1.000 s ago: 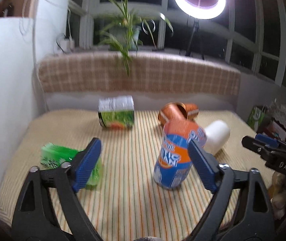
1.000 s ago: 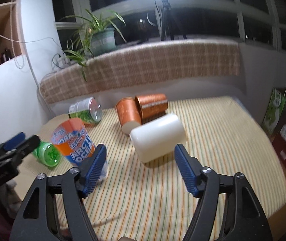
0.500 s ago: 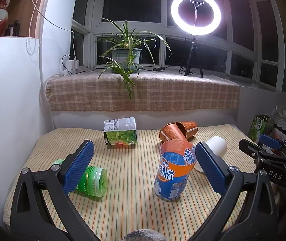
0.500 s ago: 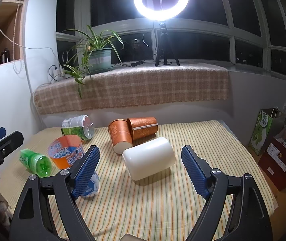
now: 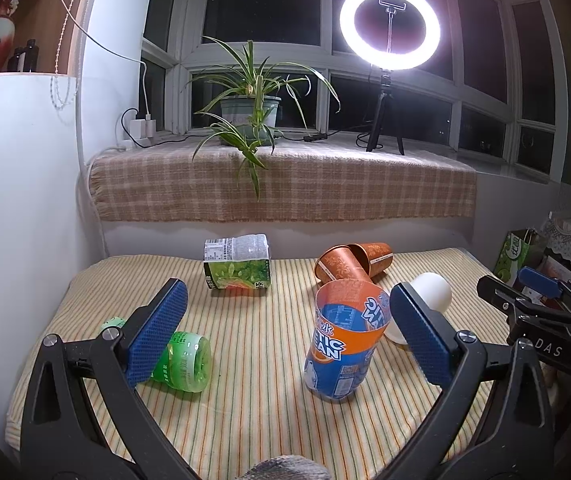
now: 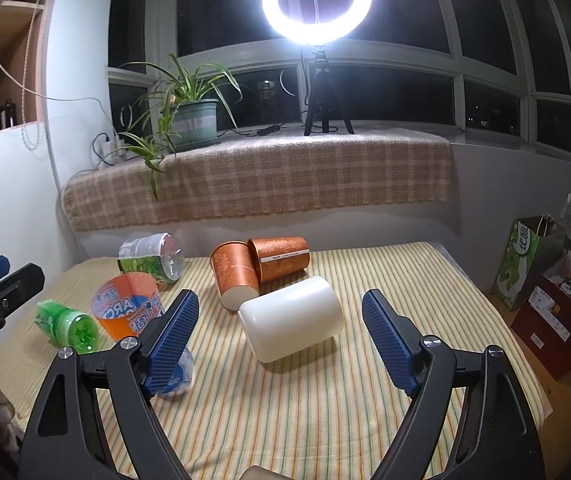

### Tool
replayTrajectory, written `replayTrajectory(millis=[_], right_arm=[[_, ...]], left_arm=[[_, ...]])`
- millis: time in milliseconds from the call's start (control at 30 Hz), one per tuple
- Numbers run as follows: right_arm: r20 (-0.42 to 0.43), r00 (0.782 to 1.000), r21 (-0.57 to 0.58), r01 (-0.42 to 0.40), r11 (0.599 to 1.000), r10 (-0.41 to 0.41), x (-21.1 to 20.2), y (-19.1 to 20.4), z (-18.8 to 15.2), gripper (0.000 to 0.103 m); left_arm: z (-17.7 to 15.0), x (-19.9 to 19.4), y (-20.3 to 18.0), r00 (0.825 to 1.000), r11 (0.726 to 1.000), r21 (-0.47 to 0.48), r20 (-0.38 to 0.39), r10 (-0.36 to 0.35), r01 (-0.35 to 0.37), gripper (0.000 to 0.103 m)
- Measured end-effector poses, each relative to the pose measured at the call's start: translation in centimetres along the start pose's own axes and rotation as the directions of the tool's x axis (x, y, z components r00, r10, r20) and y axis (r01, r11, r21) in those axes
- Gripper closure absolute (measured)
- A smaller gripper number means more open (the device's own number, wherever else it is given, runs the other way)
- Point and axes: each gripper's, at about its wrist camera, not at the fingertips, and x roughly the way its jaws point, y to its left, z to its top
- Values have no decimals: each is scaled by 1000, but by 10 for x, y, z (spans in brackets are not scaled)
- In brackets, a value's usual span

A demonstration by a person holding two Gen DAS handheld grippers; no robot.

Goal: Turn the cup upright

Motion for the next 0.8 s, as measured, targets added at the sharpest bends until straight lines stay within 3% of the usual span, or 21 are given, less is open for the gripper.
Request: replayTrajectory(millis=[800], right_arm=[[-12, 1000, 7, -5, 1000, 6, 0, 0, -2, 19]], left_arm=[[1, 0, -2, 1000, 1000, 1, 0, 1, -1, 0]])
